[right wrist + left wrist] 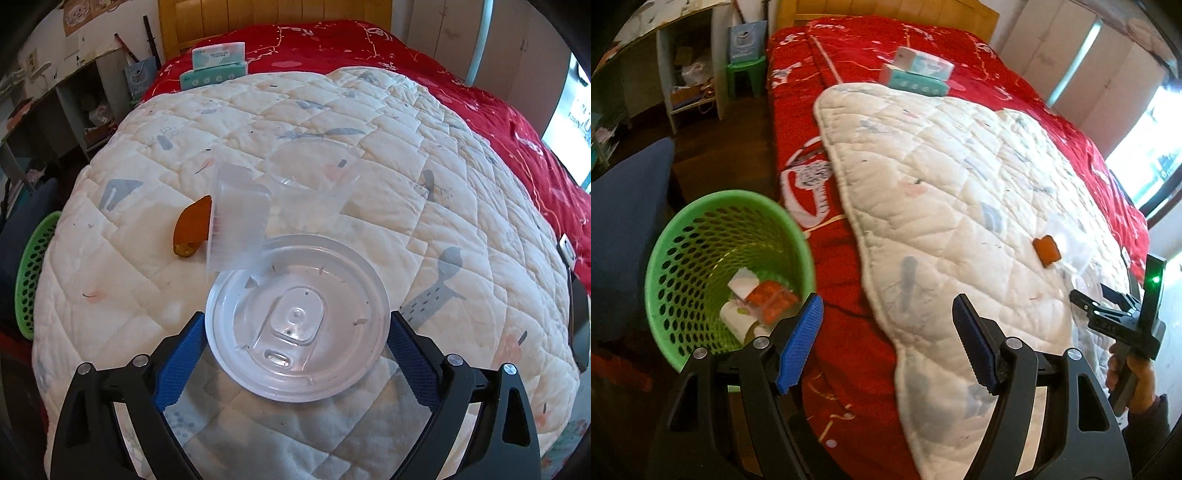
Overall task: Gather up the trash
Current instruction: 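Grasp the white plastic lid with the right tool while the left tool grasps the small orange piece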
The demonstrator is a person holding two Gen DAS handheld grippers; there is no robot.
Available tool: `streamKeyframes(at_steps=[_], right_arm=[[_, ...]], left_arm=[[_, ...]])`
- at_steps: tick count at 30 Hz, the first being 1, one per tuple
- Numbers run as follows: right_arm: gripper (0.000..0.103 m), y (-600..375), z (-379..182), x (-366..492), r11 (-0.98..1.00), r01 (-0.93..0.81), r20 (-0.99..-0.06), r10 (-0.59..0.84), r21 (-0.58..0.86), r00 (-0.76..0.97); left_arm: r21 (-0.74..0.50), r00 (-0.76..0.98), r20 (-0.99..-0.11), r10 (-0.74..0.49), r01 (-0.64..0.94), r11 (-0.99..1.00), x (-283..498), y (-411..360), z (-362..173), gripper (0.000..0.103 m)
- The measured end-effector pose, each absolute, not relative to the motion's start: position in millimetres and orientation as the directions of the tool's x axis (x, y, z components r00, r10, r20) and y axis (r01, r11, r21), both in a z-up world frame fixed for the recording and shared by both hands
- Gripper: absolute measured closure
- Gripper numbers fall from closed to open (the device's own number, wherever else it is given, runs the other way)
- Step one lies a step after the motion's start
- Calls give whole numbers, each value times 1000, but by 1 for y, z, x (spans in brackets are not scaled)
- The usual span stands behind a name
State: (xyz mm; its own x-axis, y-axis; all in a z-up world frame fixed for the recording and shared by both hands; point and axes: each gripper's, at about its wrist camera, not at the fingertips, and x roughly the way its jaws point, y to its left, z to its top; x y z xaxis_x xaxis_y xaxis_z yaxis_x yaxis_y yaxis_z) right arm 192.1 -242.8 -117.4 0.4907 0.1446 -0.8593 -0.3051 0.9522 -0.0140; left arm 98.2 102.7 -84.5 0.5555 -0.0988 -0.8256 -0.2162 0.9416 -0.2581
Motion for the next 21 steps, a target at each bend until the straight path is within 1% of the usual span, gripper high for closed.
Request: streamKeyframes(at_steps=[5,17,21], right_arm=[[13,-252,-108,182,954,-300,-852,154,-4,501],[13,-293,-90,153,964,-264,-835,167,27,524],[13,-303,-85,144,965,-256,-825,190,57,532]], left_arm=[[-260,556,-819,-146,-131,957,120,71,-83,31],[-321,510,-798,-320,88,943,184,-28,-92,31],[-328,486,-803,-344,121,937,205,-55,-100,34]])
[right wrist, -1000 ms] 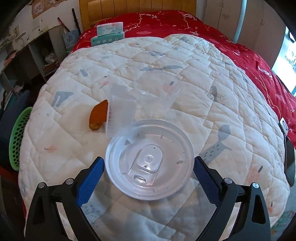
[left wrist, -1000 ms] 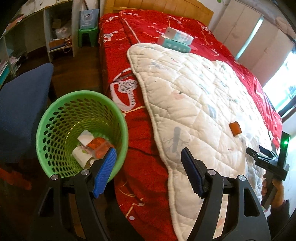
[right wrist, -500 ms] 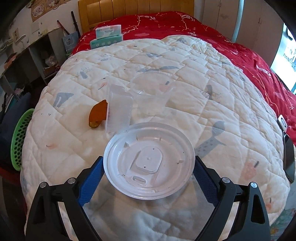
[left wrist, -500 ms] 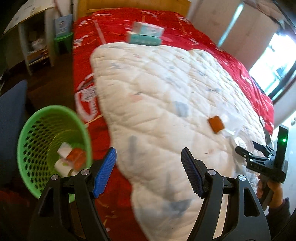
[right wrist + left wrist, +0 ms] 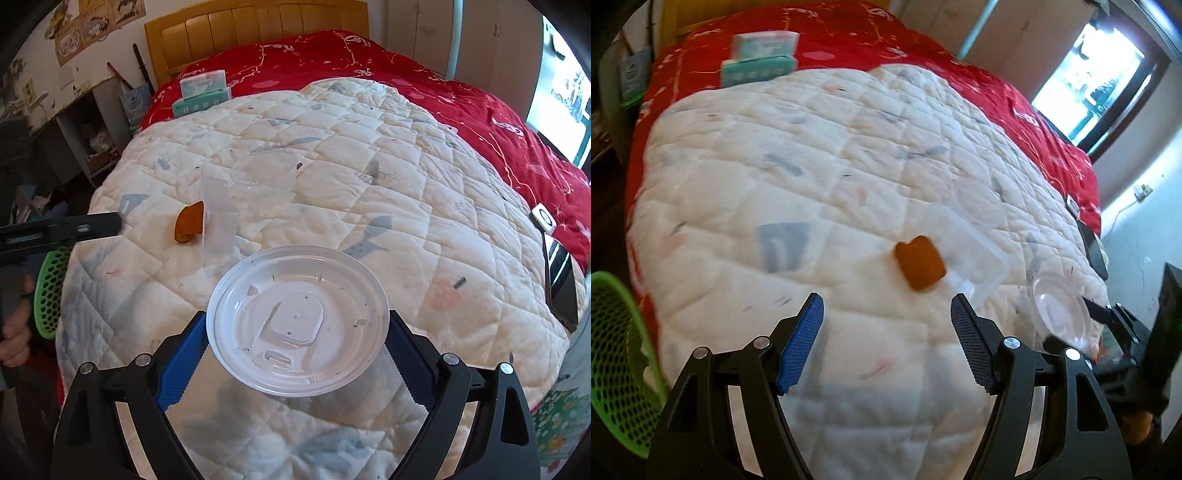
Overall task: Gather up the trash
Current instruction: 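Grasp the white plastic lid with the right tool while the left tool grasps the small orange piece, then carry the orange piece toward the green basket with the left tool while the right tool holds the lid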
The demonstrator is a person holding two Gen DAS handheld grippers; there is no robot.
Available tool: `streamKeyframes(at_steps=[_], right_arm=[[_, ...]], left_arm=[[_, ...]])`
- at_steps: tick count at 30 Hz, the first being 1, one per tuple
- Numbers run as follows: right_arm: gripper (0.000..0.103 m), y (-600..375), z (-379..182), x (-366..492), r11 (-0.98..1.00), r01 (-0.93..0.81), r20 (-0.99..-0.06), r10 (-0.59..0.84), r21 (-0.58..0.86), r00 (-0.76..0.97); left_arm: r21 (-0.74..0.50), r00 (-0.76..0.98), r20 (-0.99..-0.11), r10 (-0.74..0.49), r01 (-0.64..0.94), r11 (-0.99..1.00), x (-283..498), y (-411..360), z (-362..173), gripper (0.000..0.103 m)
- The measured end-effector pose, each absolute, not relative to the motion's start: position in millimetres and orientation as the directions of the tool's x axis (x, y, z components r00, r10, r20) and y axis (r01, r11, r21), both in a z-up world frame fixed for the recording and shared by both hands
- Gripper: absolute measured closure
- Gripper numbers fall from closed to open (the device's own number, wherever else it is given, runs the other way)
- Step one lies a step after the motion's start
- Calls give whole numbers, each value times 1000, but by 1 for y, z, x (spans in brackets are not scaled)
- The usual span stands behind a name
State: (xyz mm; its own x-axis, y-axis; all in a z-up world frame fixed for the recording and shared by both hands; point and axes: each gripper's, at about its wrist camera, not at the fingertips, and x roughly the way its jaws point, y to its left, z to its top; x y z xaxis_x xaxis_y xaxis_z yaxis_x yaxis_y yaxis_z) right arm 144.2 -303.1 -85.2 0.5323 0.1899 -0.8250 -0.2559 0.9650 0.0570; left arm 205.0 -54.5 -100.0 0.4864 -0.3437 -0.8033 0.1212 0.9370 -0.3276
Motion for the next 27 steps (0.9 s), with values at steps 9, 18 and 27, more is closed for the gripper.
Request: streamKeyframes(at_steps=[9,18,27], right_arm=[[13,-311,-86,136,962,-253,-817,223,98,531],[13,-314,-89,135,962,-248,-816,236,118,528],[13,-312,-88,130,961,-248,-812,240,122,531]], left_arm=[[-331,442,-822,-358,141,933,236,-82,-122,40],[-339,428,-831,-357,121,933,254,-88,-137,51],[-343,446,-817,-366,134,930,245,-88,-134,72]])
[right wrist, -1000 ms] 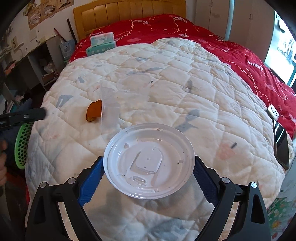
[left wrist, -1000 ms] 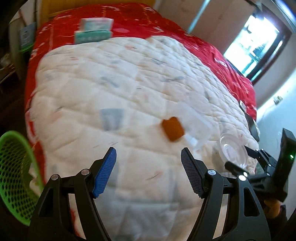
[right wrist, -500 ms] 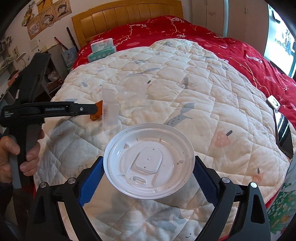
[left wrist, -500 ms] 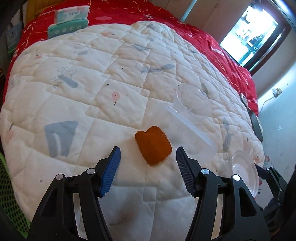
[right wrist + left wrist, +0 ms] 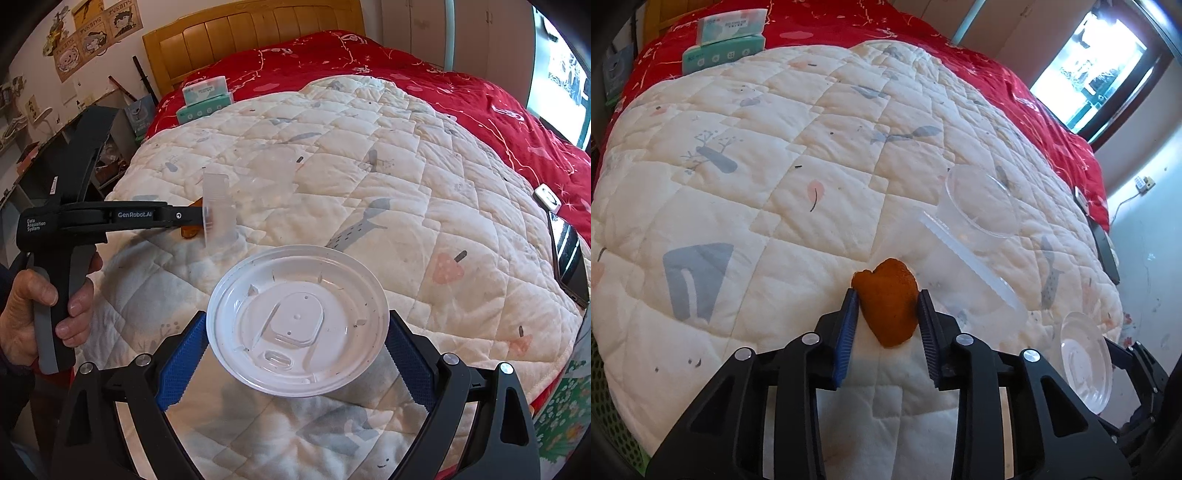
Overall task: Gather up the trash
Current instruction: 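Carry the orange piece toward the green basket with the left tool while the right tool holds the lid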
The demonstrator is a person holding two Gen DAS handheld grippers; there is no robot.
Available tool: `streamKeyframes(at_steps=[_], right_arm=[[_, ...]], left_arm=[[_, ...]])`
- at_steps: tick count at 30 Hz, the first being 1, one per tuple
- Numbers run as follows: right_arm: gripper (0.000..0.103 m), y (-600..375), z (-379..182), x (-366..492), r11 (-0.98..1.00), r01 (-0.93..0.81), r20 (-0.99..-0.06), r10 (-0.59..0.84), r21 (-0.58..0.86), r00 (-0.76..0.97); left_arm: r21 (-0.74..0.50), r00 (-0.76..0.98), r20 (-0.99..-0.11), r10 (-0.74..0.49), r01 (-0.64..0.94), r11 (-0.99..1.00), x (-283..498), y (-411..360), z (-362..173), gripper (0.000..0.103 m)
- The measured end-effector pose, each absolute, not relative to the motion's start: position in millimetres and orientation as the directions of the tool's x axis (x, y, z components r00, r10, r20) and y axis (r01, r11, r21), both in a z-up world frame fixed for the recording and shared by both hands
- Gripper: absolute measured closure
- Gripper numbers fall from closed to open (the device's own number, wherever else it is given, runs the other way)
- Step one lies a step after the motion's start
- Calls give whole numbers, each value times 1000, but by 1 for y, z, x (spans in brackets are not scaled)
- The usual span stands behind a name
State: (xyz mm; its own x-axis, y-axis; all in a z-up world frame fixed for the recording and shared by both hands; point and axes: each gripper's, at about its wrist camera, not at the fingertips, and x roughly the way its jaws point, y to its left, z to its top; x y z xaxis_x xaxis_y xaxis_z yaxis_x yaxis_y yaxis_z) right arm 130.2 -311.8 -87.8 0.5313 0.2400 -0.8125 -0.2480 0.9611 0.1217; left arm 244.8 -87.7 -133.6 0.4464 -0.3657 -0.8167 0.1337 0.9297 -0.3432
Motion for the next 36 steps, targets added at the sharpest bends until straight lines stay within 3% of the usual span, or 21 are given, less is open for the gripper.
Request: streamKeyframes(at_steps=[14,27,36], right_arm=[[13,-275,-64,112,940,-309,-785,301,148,542],[13,-198,-47,106,885,-438,-766,389,156,512],[13,-151,-43,100,846,-511,-765,429,154,480]], left_arm=[[-368,552,-749,-366,113,923,179,-30,-84,73],[-324,639,-746,-189,-99,941,108,87,-67,73],[-314,615,-784,-84,-275,909,78,166,-86,73]])
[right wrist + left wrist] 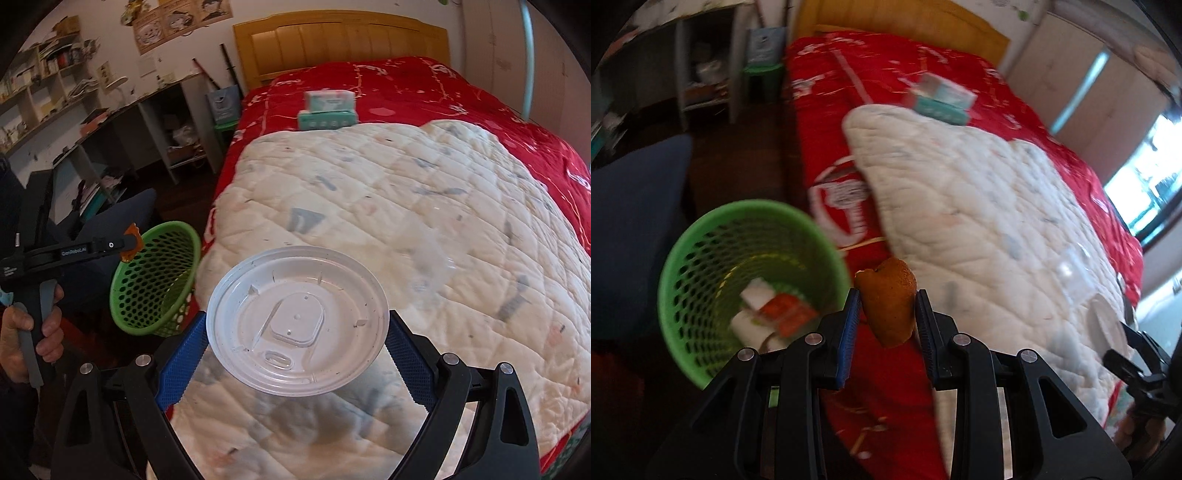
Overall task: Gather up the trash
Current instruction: 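Carry the orange piece toward the green basket with the left tool while the right tool holds the lid, then open the left tool over the green basket to drop the orange piece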
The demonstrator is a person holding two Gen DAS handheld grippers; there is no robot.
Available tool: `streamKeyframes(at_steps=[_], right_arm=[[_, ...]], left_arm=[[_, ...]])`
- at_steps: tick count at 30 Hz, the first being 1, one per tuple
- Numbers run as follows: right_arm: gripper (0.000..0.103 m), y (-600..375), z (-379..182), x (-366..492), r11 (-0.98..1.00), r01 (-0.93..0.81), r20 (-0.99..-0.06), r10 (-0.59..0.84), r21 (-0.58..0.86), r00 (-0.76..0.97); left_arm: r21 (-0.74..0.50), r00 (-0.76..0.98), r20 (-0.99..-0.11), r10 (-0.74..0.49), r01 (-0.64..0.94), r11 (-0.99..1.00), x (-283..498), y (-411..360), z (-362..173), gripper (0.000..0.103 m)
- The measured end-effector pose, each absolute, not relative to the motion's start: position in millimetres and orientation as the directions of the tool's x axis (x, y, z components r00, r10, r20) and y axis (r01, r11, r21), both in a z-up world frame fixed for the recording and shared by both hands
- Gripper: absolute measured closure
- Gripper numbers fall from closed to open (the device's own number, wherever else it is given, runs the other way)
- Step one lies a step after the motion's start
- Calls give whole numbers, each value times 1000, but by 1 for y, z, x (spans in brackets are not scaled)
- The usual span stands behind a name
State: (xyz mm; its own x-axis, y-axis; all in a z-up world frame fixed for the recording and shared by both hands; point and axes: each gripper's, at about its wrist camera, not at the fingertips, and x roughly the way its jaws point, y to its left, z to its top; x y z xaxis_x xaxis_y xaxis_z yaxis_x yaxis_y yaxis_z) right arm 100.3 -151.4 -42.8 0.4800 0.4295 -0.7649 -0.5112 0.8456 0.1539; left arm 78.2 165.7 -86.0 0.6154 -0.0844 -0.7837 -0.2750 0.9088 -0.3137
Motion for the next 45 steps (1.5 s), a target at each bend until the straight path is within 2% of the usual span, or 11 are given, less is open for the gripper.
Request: streamKeyframes(at_steps=[9,10,11,12,16,31,45], right_arm=[[13,-123,-46,98,823,-549,-776,441,148,451],[13,-121,-46,98,821,-552,-778,441,147,448],[13,-119,-46,97,819,-555,-779,441,145,446],[13,-115,-47,97,816,-560,-781,440,142,443],[13,-107,-49,98,808,-571,-786,444,144,431],[13,-43,-53,98,735,-664,-793,484,139,370],[13,48,-75,99,653,-741,-818,505,156,274]], left_arm=[[-330,570,-820,-62,-381,864,66,214,-116,70],[-339,569,-820,-68,-386,858,65,217,-118,66],[-344,568,-820,-70,-393,853,64,220,-120,57],[-350,570,-819,-70,-399,848,62,223,-121,53],[-368,580,-811,-71,-413,833,56,232,-124,46],[-342,598,-802,5,-466,816,12,252,-108,39],[-348,612,-789,61,-527,775,-29,282,-100,38]])
